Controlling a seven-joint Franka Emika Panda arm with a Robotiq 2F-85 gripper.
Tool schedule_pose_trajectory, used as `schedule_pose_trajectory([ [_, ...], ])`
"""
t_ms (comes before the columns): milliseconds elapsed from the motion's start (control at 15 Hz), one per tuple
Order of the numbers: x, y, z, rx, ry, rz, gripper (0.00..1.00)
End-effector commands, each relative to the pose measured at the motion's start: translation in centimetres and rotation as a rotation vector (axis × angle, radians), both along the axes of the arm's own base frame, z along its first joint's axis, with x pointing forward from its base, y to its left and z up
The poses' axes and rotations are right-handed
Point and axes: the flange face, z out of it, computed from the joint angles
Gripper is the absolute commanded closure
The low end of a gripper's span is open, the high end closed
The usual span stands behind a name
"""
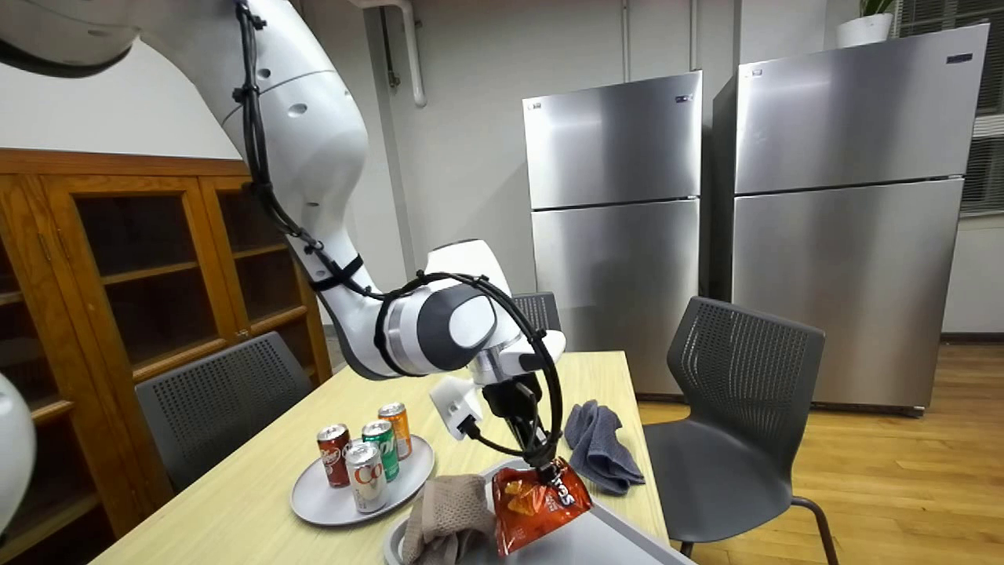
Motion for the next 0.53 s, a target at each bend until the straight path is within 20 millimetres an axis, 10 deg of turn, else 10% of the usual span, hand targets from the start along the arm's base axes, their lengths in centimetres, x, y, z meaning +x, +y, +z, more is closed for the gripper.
schedule_pose_trajectory([
  [0,-0.7,0.9,2.1,0.009,0.012,0.039,1.00],
  [467,-0.3,2.8,4.4,-0.001,-0.012,0.127,1.00],
])
